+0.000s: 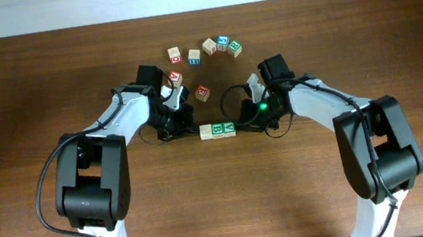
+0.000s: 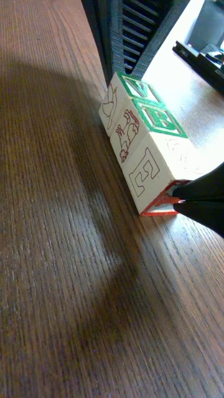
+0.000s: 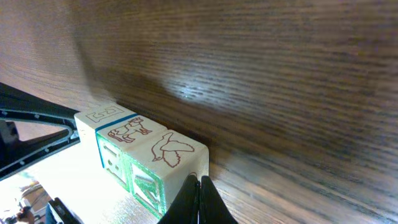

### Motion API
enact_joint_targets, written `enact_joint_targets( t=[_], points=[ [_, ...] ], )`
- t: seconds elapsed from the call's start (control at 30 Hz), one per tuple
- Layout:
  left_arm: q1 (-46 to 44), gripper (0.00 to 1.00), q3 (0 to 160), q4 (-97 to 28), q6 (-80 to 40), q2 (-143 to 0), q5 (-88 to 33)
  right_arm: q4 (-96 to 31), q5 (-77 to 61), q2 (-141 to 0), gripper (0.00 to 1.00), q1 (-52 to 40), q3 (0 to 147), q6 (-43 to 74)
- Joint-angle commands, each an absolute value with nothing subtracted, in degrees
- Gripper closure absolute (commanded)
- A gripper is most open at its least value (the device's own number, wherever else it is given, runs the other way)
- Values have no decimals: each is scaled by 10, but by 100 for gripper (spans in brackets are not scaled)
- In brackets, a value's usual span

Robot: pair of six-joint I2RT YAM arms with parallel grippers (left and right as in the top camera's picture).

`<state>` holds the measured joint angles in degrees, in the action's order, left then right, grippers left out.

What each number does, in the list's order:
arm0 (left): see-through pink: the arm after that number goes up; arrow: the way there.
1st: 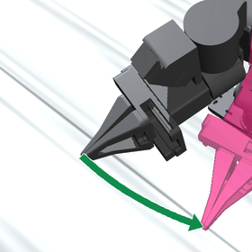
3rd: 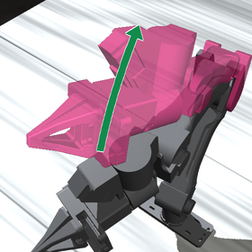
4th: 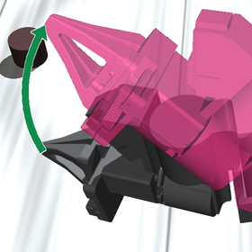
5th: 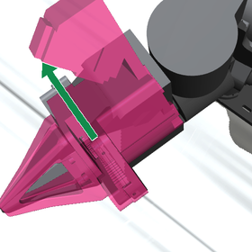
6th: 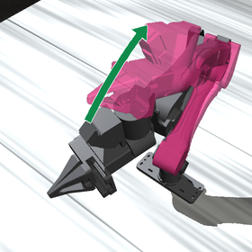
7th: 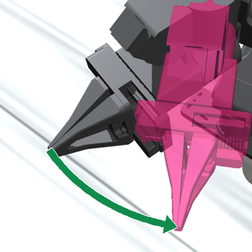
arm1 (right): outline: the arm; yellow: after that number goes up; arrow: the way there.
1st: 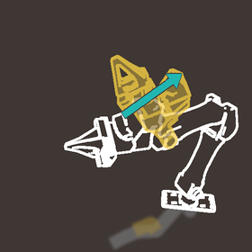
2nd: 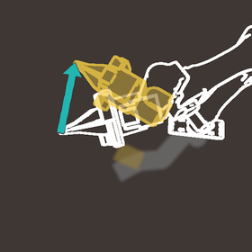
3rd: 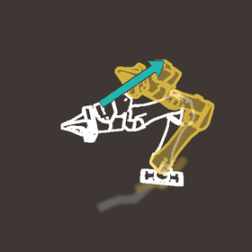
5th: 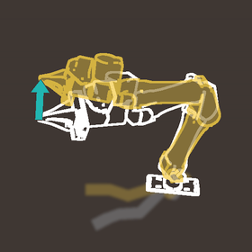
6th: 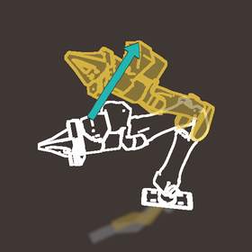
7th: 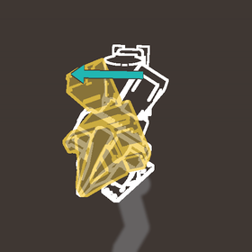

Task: Rotate 3 blocks

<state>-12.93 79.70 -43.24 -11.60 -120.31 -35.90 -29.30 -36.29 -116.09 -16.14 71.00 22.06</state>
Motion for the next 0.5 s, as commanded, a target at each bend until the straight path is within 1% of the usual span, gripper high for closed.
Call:
enact_joint_targets(
  t=[0.0,0.27,0.47],
  points=[
    [-138,100,794,-431,-107,-1187,-382,-298,-403,-1145,96,-188,720,215],
    [-138,100,794,-432,-107,-1187,-382,-336,-398,-1145,96,-213,772,208],
    [-138,100,794,-432,-107,-1187,-382,-367,-368,-1145,96,-229,801,208]
  ],
)
